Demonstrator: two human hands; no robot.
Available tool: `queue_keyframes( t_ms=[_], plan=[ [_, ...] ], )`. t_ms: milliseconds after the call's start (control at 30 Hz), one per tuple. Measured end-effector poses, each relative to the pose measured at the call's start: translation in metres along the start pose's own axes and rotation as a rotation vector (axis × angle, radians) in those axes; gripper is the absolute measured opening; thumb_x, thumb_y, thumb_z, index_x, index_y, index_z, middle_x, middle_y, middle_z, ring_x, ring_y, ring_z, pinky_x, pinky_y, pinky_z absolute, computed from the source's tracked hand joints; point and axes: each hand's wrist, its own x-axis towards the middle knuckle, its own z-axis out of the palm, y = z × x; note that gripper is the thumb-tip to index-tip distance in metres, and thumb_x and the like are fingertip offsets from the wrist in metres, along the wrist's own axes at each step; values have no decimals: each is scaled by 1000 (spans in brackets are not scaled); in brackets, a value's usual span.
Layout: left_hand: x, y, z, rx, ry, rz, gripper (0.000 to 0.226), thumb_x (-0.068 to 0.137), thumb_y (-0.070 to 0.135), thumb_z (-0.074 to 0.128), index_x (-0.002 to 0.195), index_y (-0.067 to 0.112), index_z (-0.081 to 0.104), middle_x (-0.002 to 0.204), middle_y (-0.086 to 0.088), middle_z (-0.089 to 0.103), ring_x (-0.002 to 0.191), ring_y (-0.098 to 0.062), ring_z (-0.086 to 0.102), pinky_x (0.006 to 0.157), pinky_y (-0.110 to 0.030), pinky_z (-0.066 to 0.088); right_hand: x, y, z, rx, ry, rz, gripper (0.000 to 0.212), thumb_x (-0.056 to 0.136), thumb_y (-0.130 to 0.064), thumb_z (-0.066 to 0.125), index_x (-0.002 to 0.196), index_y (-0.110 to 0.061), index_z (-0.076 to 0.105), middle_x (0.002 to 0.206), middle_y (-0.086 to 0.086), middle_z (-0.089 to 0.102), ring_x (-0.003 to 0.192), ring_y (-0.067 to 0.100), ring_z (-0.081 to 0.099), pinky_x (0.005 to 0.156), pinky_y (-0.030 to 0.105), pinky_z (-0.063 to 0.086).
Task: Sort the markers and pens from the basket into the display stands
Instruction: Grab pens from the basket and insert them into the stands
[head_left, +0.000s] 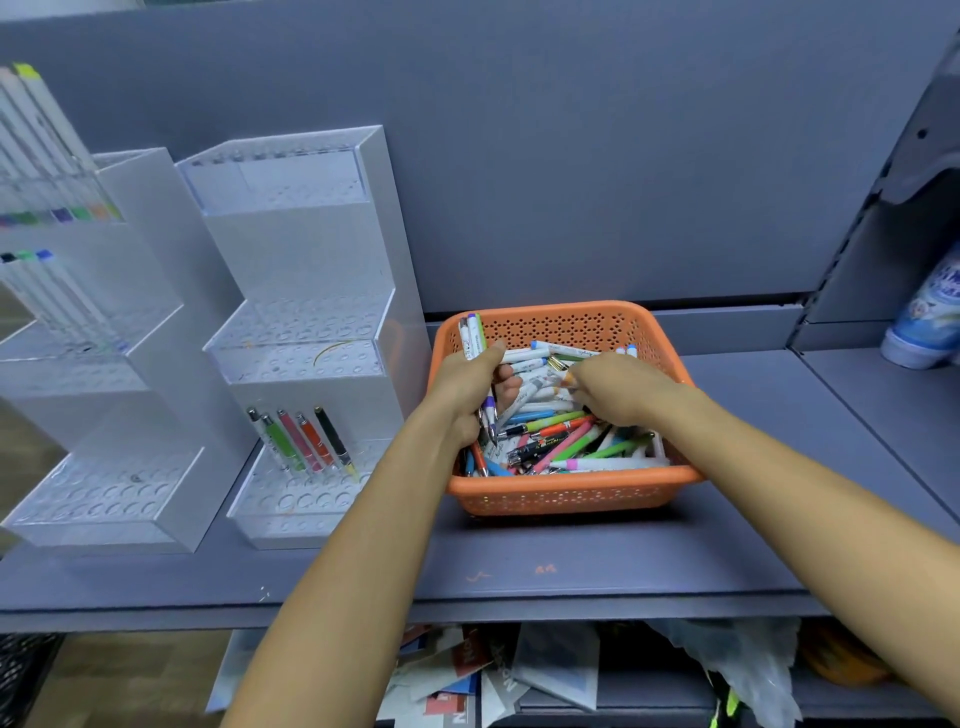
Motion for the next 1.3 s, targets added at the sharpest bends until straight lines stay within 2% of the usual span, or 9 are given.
queue_keyframes(
  t_ms=[100,200,367,467,733,800,1033,1167,1300],
  plan=[
    [-4,1,1,-6,-15,-35,18,97,22,54,86,7,54,67,-6,57,43,-9,60,43,-20,52,-8,1,-13,237,187,-42,40,97,-24,52,58,-17,45,69,5,50,70,23,48,67,34,35],
    [-10,4,5,13,-61,-68,20,97,24,54,87,7,56,72,-8,64,48,-13,65,44,-23,54,-20,-3,-24,279,451,-91,29,93,-33,57,77,-10,64,84,9,48,83,23,43,72,34,33],
    [-25,9,13,20,-224,-12,24,98,30,51,92,8,60,68,-9,72,62,-19,71,53,-27,58,-42,-20,-31,427,873,-290,24,92,-25,54,104,-14,72,84,8,50,68,22,51,59,33,43],
    [-36,12,15,-67,-314,14,27,100,30,46,94,7,60,72,-7,72,67,-18,71,59,-28,58,-52,-29,-25,303,955,-392,27,84,-3,60,108,-7,70,85,13,54,68,27,52,62,28,37],
    [-63,17,8,-207,-292,72,27,97,17,52,74,5,59,60,-8,56,63,-21,60,60,-35,59,-72,-45,-27,289,965,-502,35,79,10,59,110,-4,68,97,7,66,86,24,54,86,19,36],
    [-68,19,3,-244,-278,93,18,97,12,51,85,2,60,66,-11,62,63,-20,63,58,-31,57,-78,-52,-33,337,936,-559,32,80,10,57,106,-5,70,98,4,67,87,22,56,87,20,38],
    [-88,26,-27,-187,-159,234,12,97,14,54,100,2,56,58,-4,59,43,-11,53,44,-20,46,-83,-90,-47,732,827,-454,11,84,-22,63,91,-17,71,89,-12,65,87,12,56,80,27,45],
    [-95,29,-48,-183,-34,338,16,96,20,56,101,6,63,75,-9,65,66,-20,63,62,-29,53,-72,-132,-45,1030,724,-386,8,79,-16,66,85,-22,66,89,-8,62,87,9,61,78,28,51],
    [-99,38,-77,-178,62,421,14,97,21,53,96,11,64,92,-18,70,88,-34,69,75,-42,57,-58,-174,-49,1402,582,-290,35,79,2,70,103,-17,54,100,-2,60,91,10,62,76,23,54]
  ],
)
